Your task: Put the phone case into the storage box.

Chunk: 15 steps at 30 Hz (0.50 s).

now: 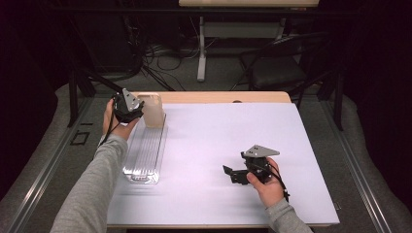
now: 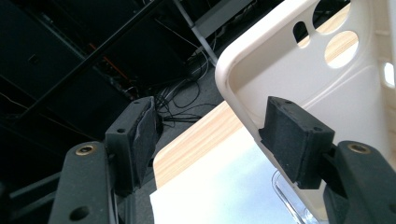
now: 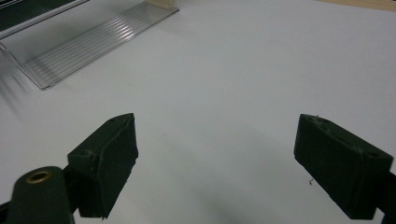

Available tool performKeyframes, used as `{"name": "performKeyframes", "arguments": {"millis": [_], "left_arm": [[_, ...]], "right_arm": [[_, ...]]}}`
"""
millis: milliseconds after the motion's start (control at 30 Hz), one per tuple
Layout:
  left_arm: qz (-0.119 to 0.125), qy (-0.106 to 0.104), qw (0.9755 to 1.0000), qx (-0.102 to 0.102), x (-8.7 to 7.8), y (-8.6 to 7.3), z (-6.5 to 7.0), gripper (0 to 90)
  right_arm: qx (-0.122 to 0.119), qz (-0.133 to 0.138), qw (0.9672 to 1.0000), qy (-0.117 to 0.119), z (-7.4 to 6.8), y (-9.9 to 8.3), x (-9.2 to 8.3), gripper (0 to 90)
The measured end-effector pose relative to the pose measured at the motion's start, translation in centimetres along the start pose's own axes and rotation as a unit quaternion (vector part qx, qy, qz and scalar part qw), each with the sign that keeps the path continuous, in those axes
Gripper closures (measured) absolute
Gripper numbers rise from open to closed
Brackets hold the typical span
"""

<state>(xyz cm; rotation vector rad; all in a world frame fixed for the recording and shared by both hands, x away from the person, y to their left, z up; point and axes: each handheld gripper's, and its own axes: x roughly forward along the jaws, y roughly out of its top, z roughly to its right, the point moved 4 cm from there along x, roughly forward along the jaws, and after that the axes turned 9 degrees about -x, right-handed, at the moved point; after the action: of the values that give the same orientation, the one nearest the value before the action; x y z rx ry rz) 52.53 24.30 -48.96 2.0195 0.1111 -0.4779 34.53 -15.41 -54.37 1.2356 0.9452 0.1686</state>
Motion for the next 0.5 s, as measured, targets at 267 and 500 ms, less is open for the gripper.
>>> {"name": "performKeyframes", "arguments": {"millis": [267,500], "left_arm": [[-0.003,-0.004,1.0,-0.002,0.1,-0.12,-0.05,33.0],[-0.008,-0.012,0.9998,-0.011,0.09,-0.22,0.01,30.6]], "right_arm": [[0.0,-0.002,1.0,0.0,0.0,-0.03,0.04,12.9],[-0.001,-0.002,1.0,0.0,0.01,-0.03,0.05,12.9]]}}
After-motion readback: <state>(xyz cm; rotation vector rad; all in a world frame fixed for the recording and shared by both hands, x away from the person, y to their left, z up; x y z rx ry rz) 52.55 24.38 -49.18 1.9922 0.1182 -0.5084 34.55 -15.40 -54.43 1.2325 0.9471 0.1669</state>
